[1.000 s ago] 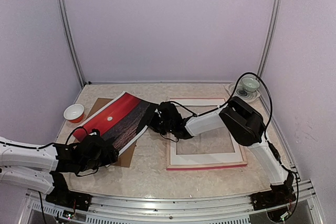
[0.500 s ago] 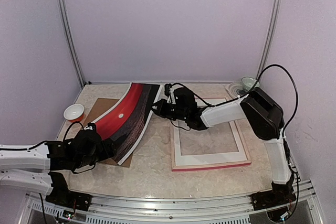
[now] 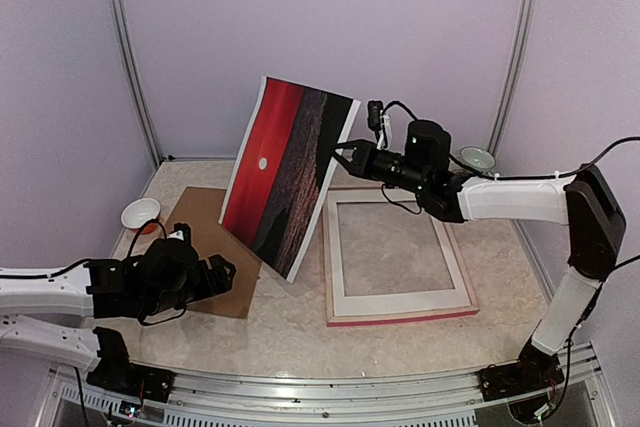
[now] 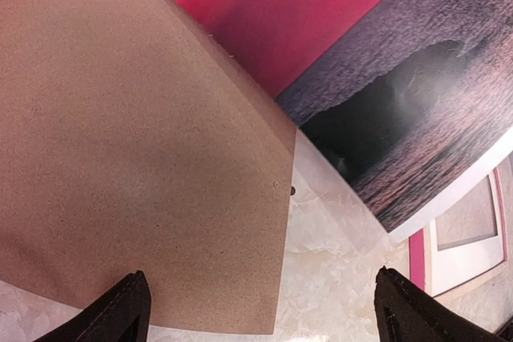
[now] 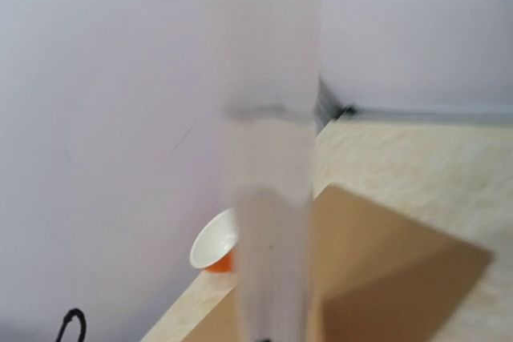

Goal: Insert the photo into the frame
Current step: Move the frame body to the center of the board.

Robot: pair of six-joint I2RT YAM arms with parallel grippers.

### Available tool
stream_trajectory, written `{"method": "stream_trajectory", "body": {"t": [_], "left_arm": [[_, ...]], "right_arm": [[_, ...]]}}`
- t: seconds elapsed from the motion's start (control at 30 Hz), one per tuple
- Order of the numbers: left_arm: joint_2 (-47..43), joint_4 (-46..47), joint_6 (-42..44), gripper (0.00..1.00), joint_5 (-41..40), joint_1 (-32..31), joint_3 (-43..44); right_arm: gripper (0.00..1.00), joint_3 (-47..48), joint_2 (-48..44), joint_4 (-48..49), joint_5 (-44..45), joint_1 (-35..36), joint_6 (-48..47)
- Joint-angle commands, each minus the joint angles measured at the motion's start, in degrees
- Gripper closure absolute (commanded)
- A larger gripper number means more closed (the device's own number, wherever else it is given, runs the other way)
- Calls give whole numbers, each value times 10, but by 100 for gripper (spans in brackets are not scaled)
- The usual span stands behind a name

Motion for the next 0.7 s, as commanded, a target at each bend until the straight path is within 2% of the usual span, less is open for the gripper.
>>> {"method": "stream_trajectory", "body": {"t": [0.0, 0.2, 0.4, 0.53, 0.67], "left_arm": [[51, -14, 29, 2, -30, -15, 60], [169, 10, 77, 1, -19, -28, 153], [343, -1, 112, 1, -16, -43, 293], [452, -14, 125, 1, -15, -47, 384], [533, -17, 138, 2, -4, -45, 459]], "right_arm": [[100, -58, -110, -27, 21, -25, -63], [100, -111, -267, -101, 80, -45, -161], [100, -140, -407, -200, 184, -51, -246], [100, -172, -479, -227, 223, -53, -262], [100, -187, -508, -259, 238, -54, -263]]}}
